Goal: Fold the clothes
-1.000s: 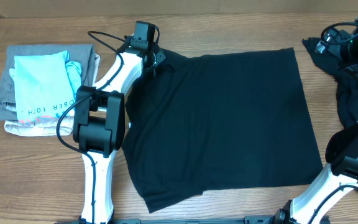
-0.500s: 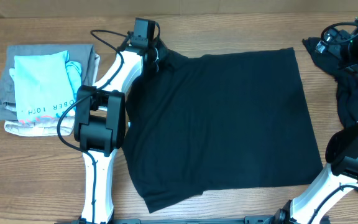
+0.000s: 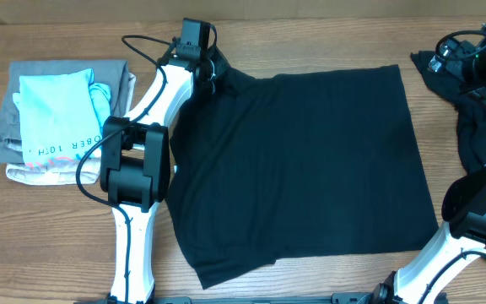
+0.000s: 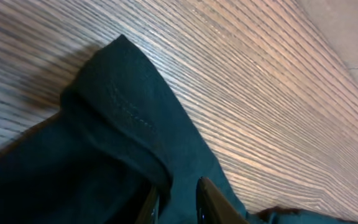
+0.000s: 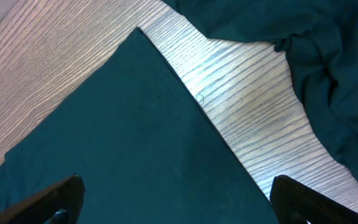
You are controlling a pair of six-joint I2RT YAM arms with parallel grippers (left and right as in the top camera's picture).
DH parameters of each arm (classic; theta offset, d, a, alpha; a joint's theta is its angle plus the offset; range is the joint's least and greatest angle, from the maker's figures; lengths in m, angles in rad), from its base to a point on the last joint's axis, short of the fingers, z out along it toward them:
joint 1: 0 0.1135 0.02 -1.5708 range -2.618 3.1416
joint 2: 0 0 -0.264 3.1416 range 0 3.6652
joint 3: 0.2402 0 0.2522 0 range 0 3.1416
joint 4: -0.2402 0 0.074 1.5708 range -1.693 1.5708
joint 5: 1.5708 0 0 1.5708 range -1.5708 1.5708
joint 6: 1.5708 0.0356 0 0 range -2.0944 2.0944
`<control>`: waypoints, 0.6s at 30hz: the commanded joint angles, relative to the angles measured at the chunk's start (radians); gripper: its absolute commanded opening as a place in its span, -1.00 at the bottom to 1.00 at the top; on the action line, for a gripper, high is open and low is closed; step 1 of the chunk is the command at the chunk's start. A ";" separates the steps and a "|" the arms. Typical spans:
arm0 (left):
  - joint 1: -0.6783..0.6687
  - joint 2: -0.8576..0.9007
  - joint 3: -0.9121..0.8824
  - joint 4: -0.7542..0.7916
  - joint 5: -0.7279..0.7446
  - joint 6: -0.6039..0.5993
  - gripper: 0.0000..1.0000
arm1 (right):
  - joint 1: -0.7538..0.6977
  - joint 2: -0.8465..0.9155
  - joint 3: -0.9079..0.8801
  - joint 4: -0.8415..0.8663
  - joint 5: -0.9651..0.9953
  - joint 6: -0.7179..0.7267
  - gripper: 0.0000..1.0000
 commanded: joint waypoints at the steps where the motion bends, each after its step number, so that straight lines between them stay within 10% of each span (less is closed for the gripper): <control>1: 0.006 0.018 0.021 -0.009 -0.027 0.032 -0.53 | 0.002 0.000 0.007 0.005 -0.005 0.000 1.00; 18: 0.006 0.018 0.021 -0.034 -0.085 0.054 -0.40 | 0.002 0.000 0.007 0.005 -0.005 0.000 1.00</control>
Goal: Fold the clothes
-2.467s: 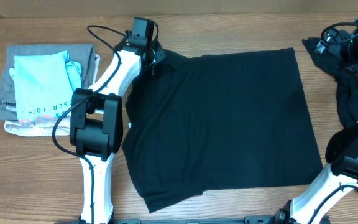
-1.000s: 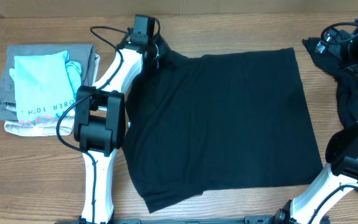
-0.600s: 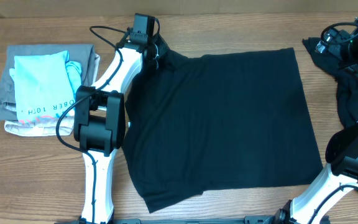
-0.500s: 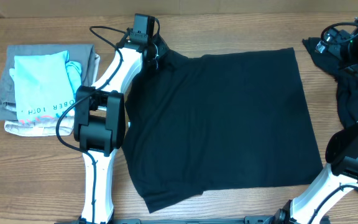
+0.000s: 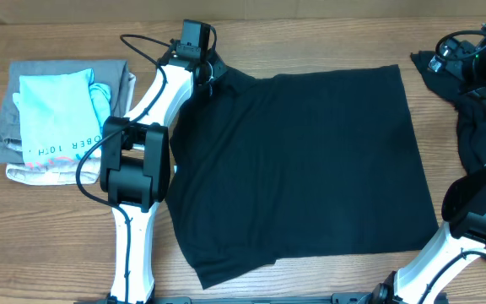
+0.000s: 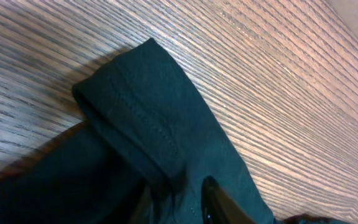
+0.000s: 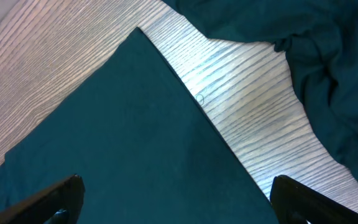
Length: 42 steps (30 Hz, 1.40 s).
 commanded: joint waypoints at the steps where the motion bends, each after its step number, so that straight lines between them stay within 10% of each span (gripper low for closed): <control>1: 0.006 0.018 0.021 0.007 -0.025 0.019 -0.38 | 0.002 0.000 0.007 0.005 -0.005 0.000 1.00; 31: 0.003 0.042 0.021 0.010 -0.047 0.016 -0.32 | 0.002 0.000 0.007 0.005 -0.005 0.000 1.00; 42: 0.003 0.048 0.021 0.080 0.026 0.011 -0.78 | 0.002 0.000 0.007 0.005 -0.005 0.000 1.00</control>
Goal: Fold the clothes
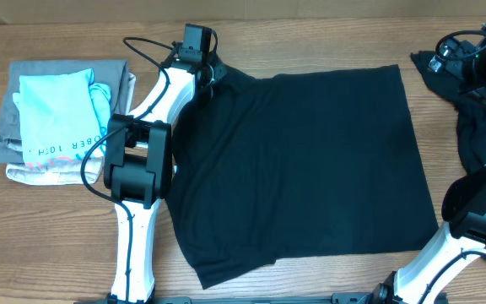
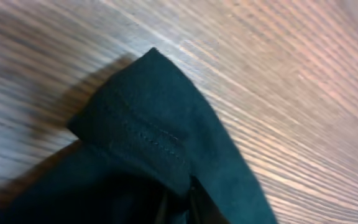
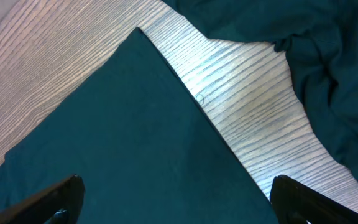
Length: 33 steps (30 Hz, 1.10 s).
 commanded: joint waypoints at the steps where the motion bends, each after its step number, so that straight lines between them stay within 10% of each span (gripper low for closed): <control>1: 0.003 0.005 0.021 0.027 0.039 0.005 -0.80 | 0.002 0.000 0.007 0.005 -0.005 0.000 1.00; 33: -0.009 0.095 0.035 0.369 -0.008 -0.049 -0.73 | 0.002 0.000 0.007 0.005 -0.005 0.000 1.00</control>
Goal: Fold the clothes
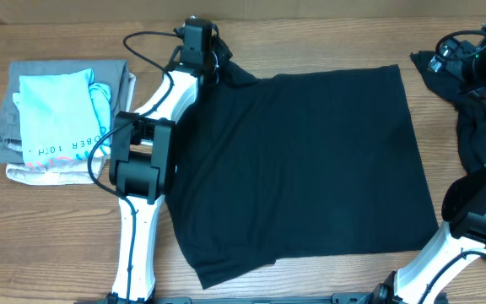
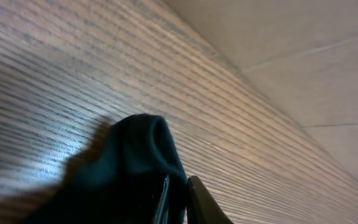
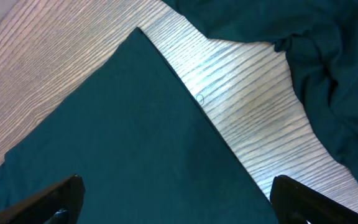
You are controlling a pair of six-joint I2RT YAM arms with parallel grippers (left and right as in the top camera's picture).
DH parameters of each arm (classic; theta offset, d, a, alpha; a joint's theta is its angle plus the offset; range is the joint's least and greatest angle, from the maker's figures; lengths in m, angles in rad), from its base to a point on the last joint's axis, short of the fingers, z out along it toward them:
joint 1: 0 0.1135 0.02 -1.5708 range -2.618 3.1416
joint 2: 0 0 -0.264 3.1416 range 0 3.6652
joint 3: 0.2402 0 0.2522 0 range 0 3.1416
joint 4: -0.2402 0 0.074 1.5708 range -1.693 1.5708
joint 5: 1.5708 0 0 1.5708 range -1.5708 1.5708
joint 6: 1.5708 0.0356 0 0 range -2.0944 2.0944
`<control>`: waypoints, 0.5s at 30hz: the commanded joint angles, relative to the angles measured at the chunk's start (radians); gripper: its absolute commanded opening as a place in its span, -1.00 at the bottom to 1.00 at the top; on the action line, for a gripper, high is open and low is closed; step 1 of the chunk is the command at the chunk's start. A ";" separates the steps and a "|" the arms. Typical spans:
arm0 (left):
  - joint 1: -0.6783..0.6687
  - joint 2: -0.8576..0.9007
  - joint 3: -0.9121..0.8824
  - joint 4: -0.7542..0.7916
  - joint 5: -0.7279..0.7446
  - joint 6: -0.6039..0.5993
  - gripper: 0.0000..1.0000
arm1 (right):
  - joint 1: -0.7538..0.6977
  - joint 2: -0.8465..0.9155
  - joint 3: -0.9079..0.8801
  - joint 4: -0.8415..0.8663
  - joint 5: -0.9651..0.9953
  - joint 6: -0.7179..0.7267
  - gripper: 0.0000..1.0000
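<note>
A black T-shirt (image 1: 302, 165) lies spread flat across the middle of the table. My left gripper (image 1: 212, 61) is shut on its far left sleeve (image 1: 234, 74), and the pinched cloth (image 2: 138, 162) is bunched between the fingers (image 2: 199, 198) just above the wood. My right gripper (image 3: 176, 202) hangs open over the shirt's far right corner (image 3: 138, 34), fingers wide apart with nothing between them. In the overhead view that right arm (image 1: 471, 55) sits at the far right edge.
A stack of folded clothes (image 1: 62, 118), grey below and light blue on top, lies at the left. A heap of dark clothes (image 1: 479, 118) lies at the far right. The table's back edge (image 2: 229, 65) runs close behind the left gripper.
My left gripper, still shut on the sleeve, has moved toward the table's back edge and drawn the sleeve out that way. The right gripper has not moved.
My left gripper stayed shut on the shirt's far left sleeve at every moment, shifting only a little at first. By now it has carried the sleeve farther back. The right gripper hung open over the far right corner throughout.
</note>
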 commanded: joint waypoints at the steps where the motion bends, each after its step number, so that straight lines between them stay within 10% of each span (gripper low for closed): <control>1: -0.006 0.023 0.019 0.033 -0.014 0.005 -0.74 | 0.002 0.000 0.007 0.005 -0.006 0.000 1.00; 15: -0.006 0.023 0.020 0.189 0.080 0.022 -0.81 | 0.002 0.000 0.007 0.005 -0.006 0.000 1.00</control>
